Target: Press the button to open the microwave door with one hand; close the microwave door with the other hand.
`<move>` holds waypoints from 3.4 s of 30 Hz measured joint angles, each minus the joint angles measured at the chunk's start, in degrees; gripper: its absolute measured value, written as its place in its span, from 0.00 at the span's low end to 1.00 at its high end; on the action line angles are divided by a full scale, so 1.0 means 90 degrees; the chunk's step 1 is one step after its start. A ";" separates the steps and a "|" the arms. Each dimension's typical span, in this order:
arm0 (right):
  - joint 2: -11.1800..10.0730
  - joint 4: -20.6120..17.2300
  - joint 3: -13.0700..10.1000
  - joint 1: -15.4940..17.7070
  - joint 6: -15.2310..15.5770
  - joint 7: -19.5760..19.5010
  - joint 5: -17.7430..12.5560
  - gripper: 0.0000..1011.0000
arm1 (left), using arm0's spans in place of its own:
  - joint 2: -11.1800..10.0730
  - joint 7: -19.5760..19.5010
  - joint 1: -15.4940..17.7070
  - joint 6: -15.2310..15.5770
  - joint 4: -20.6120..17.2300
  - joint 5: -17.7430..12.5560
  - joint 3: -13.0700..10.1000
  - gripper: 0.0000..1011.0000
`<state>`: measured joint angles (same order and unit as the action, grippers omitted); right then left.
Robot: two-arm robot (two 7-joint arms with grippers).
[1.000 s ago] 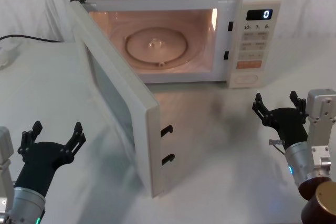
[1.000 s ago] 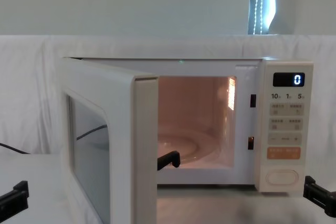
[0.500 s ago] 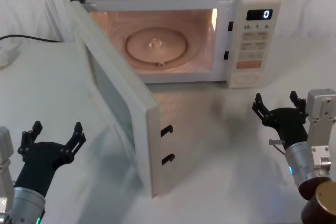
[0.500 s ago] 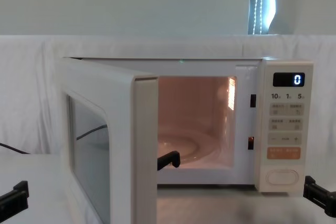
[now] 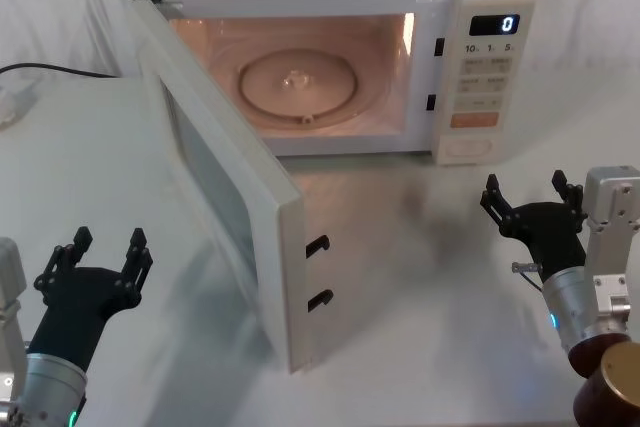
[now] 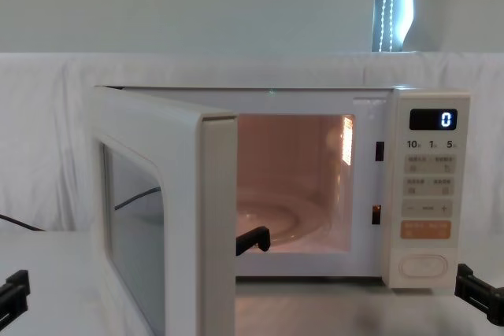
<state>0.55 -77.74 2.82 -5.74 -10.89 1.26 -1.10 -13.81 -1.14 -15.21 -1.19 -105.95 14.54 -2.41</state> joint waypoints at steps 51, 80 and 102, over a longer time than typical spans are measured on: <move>0.0000 0.0001 0.0001 0.0000 0.0000 0.0000 0.0000 0.99 | 0.0121 -0.0045 -0.0254 -0.0230 -0.0403 -0.0025 0.0189 0.00; 0.0000 0.0000 -0.0001 0.0000 0.0000 0.0000 0.0000 0.99 | 0.0177 -0.0775 0.0848 0.0786 -0.0791 0.0388 0.0094 0.00; 0.0000 0.0001 -0.0001 0.0000 0.0000 0.0000 0.0000 0.99 | 0.0228 -0.0868 0.2043 0.1012 0.0107 -0.0009 -0.0795 0.00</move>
<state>0.55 -77.74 2.82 -5.74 -10.89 1.26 -1.10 -11.75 -8.95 3.17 7.92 -104.99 14.46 -9.56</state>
